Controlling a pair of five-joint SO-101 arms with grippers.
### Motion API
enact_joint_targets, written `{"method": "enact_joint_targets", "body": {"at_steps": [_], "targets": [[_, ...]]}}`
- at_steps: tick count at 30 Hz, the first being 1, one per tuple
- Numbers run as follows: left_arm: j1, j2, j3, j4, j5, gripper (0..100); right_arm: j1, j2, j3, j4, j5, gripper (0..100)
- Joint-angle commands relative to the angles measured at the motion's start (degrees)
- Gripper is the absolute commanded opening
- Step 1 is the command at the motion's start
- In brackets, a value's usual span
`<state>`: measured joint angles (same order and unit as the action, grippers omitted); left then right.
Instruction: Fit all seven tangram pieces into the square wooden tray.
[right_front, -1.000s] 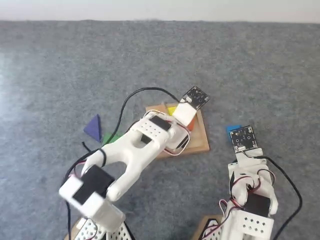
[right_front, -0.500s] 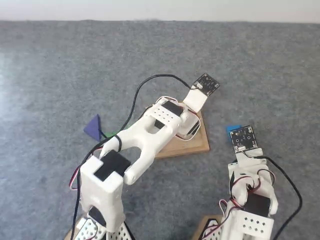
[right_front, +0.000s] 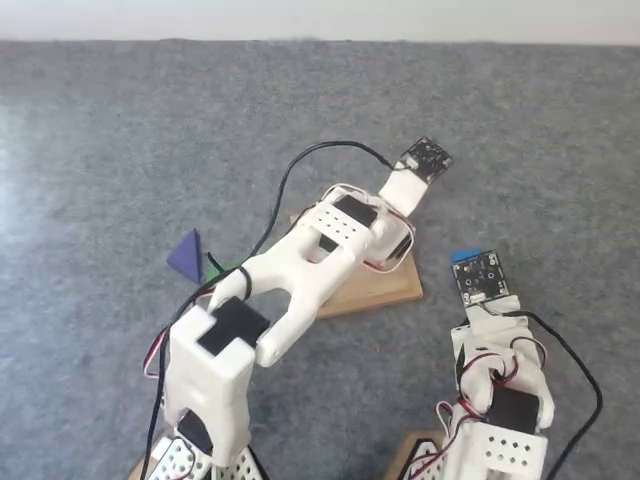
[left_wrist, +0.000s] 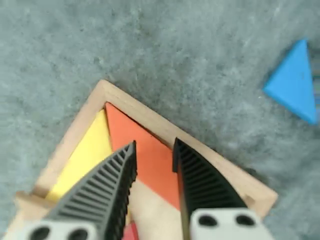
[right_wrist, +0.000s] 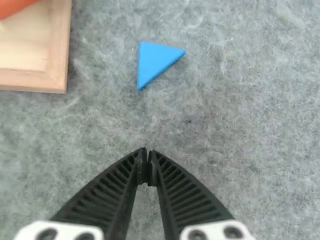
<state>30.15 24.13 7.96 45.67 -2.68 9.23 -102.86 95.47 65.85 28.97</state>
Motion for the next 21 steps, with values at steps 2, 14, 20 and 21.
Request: {"method": "enact_joint_targets", "body": {"at_steps": [2,14,20,21], "targets": [[-4.0,-12.6,3.7,-4.1,2.5,11,-0.3,-0.1,1.1,0.1,0.7,0.9],[-19.3,-13.3,13.9,-8.9,4.5,11,-0.3,-0.1,1.1,0.1,0.7,0.8],[-19.2,-12.0,14.2,-10.8,4.5,11,-0.3,-0.1,1.1,0.2,0.7,0.8],[-19.2,-12.0,14.5,-10.6,4.6,11,-0.3,-0.1,1.1,0.2,0.7,0.8]]}}
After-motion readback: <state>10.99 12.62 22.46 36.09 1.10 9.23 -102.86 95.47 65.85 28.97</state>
